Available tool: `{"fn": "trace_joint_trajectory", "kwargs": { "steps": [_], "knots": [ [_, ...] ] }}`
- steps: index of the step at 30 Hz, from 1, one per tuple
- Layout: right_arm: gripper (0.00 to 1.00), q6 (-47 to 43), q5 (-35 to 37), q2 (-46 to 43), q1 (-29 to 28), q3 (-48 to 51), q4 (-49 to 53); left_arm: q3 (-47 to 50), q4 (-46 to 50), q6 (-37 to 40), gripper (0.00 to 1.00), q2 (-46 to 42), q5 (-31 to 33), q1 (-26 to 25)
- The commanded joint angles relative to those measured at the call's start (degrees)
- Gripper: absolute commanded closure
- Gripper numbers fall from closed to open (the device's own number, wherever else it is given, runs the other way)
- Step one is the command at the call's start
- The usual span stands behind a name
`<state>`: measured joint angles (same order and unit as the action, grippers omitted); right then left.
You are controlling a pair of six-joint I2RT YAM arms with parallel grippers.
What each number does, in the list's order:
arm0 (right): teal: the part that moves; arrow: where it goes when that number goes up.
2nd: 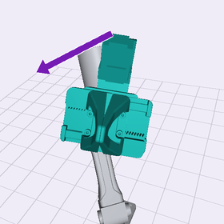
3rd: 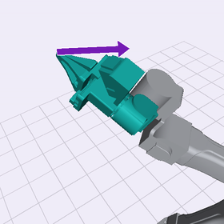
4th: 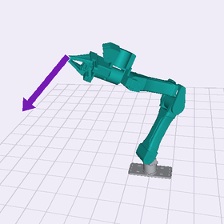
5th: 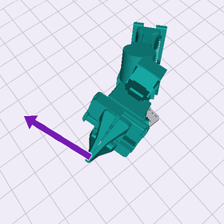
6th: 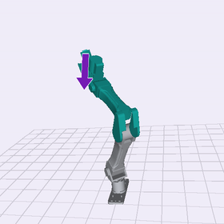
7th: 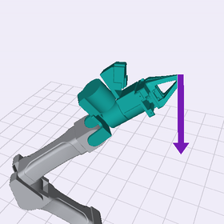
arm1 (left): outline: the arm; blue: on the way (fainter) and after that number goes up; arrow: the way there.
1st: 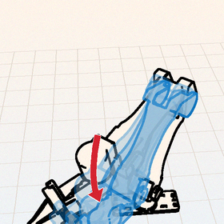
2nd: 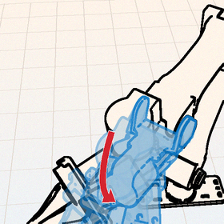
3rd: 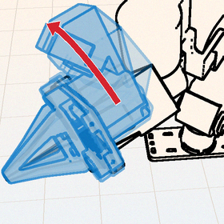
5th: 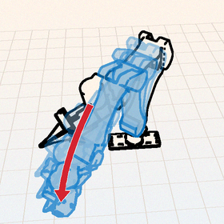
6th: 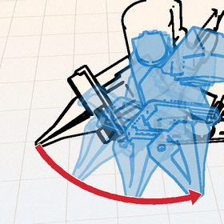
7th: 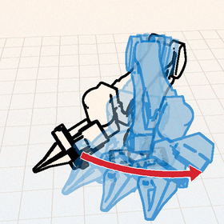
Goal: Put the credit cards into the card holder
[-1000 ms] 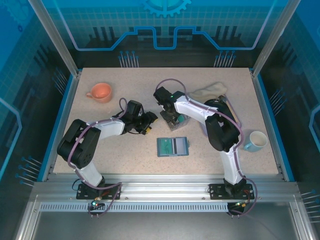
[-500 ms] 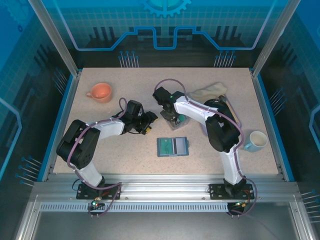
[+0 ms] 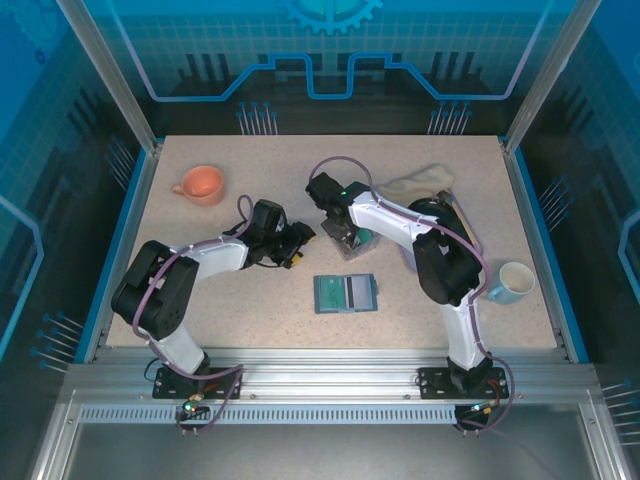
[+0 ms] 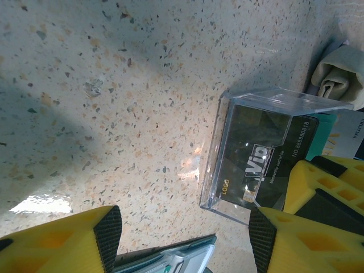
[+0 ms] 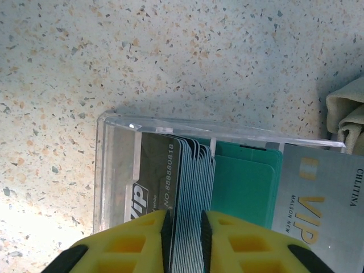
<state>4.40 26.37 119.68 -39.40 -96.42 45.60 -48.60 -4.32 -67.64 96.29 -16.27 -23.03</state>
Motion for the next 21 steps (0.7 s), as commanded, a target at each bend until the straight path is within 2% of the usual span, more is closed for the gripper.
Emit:
{"fn": "trace_joint_trajectory", "kwargs": {
  "steps": [1, 7, 21],
  "knots": [
    [0.74, -0.36, -0.1, -1.63, -0.68, 0.38, 1.17, 0.6, 0.98, -0.72, 0.36, -1.28, -0.06, 0.37],
    [0.61, -0.08, -2.54, -0.12, -0.57, -0.06, 1.37, 0.38, 0.97, -0.74, 0.36, -1.11, -0.12, 0.35],
    [0.59, -0.16, 1.31, 4.26, -0.42, -1.63, 1.91, 0.25, 1.06, -0.74, 0.36, -0.81, -0.08, 0.37]
  ]
}}
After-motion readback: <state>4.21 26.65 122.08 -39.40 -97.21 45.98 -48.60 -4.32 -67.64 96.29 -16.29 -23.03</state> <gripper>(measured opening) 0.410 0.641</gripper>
